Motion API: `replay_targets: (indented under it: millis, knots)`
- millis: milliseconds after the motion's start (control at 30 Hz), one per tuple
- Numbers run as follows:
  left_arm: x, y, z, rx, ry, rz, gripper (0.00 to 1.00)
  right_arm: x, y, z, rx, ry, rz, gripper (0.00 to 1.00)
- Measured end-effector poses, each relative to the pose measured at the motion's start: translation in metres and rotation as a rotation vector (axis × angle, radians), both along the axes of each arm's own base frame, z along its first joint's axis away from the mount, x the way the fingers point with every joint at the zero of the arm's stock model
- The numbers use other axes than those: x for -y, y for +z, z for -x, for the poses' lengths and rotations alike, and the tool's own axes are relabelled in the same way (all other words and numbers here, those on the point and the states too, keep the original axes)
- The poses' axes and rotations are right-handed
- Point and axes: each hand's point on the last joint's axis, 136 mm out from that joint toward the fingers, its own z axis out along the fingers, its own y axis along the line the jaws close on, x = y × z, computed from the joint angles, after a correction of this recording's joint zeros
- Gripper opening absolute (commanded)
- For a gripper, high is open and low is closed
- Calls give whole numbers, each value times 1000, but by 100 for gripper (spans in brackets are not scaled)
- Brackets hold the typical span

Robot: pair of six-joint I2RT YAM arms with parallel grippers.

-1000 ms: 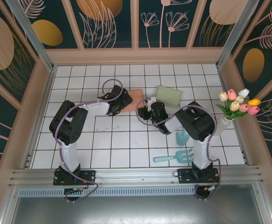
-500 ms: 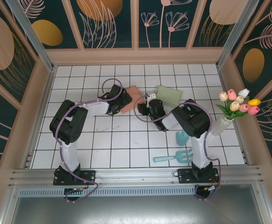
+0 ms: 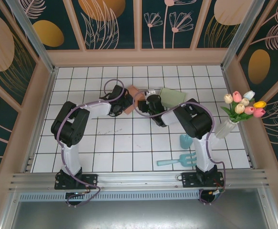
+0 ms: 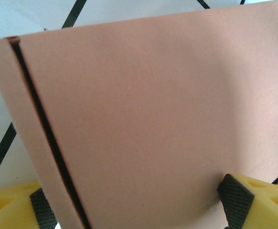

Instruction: Fold the paper box

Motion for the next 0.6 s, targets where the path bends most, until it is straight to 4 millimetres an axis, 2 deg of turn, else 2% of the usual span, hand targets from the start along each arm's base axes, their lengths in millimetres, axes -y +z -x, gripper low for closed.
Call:
replay_targets:
  millis: [167,333,467,567,600]
  knots:
    - [0,2,0,-2,-3,6,88,0,3,1,-35,33,-50,50]
    - [3,4,0,8,-38,-4,89,4,8,20,-126,105,-146,50]
    - [3,5,1,12,-52,-7,89,18,10,29,-194,113,-172,49]
    - [4,6,1,14,-63,-7,89,31,14,28,-224,91,-186,45]
    - [5,7,1,16,-68,-7,89,34,16,27,-232,85,-192,37]
